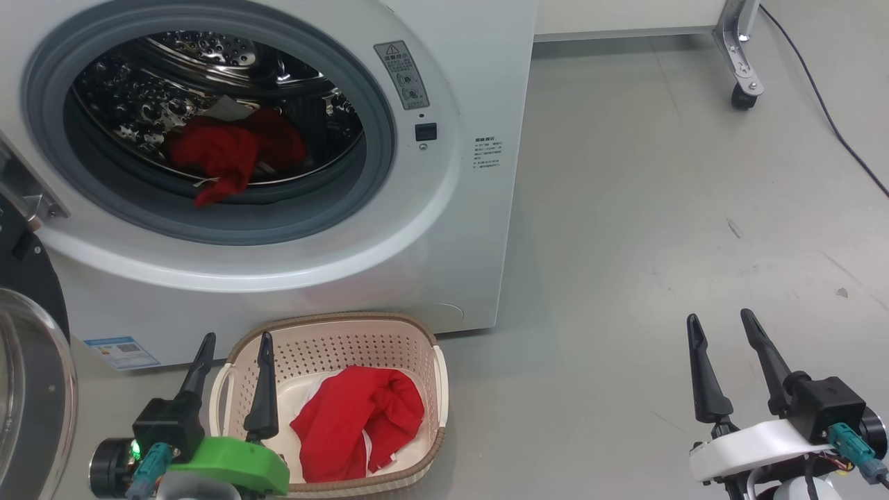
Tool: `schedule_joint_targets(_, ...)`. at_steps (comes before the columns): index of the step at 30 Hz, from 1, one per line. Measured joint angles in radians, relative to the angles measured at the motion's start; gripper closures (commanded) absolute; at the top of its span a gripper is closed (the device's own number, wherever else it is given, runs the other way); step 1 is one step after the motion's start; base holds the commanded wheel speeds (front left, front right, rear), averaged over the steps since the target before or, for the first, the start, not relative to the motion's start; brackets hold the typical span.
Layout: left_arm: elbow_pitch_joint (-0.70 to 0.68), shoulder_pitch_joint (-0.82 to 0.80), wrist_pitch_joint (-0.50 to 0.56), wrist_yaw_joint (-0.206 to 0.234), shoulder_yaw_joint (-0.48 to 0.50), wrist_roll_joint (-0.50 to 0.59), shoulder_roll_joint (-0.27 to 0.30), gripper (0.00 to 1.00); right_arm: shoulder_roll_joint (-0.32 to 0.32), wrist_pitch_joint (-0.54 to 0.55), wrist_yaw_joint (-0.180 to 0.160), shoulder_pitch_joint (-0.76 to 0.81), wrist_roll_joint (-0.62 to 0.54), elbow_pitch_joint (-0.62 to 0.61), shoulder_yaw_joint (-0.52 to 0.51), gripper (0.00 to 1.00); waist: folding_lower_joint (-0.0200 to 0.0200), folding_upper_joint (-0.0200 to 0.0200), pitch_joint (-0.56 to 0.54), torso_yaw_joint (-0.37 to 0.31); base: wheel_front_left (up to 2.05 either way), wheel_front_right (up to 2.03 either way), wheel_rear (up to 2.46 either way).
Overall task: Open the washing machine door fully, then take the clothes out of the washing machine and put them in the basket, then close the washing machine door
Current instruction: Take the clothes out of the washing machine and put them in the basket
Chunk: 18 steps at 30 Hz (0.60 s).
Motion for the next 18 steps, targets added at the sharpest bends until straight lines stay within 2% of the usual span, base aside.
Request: schedule_joint_targets(18, -0.083, 0.047, 0.022, 0.017, -0.009, 0.000, 0.000, 0.00, 0.002, 0.000, 0.000, 0.011, 0.000, -0.011, 0.004, 0.00, 0.0000, 0.0000, 0.004, -0.001, 0.00, 0.00, 0.00)
